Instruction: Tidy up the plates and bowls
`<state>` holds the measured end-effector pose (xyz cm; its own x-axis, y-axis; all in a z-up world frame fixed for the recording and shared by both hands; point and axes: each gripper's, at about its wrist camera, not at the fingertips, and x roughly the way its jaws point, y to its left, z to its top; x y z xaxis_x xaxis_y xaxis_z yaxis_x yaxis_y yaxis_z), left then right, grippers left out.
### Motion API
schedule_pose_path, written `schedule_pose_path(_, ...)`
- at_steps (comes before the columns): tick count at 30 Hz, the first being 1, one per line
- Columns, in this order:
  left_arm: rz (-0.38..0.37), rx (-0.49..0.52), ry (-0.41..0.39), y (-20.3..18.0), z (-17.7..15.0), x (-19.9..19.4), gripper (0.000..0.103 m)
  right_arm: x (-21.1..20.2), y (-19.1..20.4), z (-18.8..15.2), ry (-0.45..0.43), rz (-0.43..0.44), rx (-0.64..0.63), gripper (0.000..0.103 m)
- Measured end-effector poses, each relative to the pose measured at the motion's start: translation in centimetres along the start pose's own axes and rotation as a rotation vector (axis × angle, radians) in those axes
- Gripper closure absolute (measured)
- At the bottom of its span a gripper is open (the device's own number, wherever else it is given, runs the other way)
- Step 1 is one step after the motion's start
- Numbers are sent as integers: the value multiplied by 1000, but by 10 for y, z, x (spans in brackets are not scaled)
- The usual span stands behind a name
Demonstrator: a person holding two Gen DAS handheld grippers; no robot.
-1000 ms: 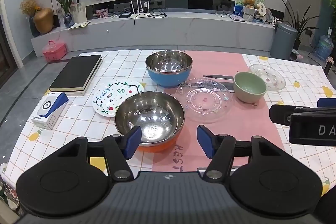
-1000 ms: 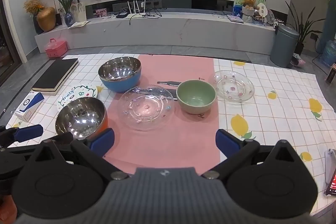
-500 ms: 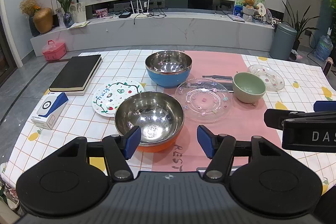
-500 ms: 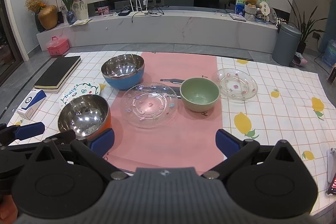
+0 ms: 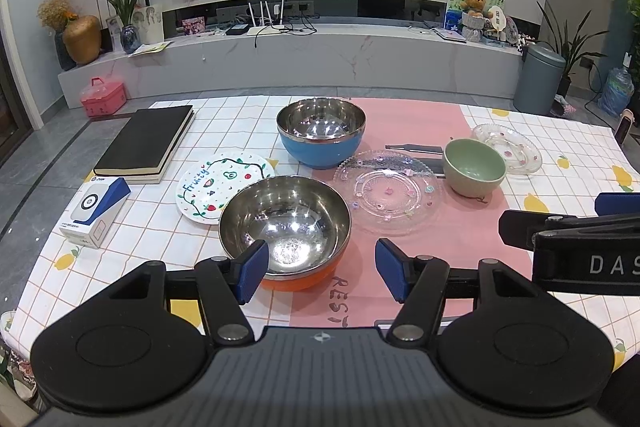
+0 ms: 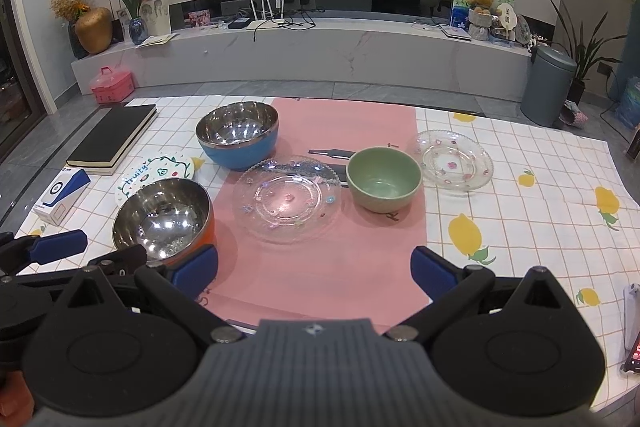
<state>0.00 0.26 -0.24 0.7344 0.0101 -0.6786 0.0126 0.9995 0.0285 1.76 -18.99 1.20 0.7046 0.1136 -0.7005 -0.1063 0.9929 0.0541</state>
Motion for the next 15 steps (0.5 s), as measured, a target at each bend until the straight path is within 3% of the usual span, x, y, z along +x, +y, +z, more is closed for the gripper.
schedule_pose_path(15,-2,3,-10,1,5,-6,31,-1,1,1,0,0,-3,3)
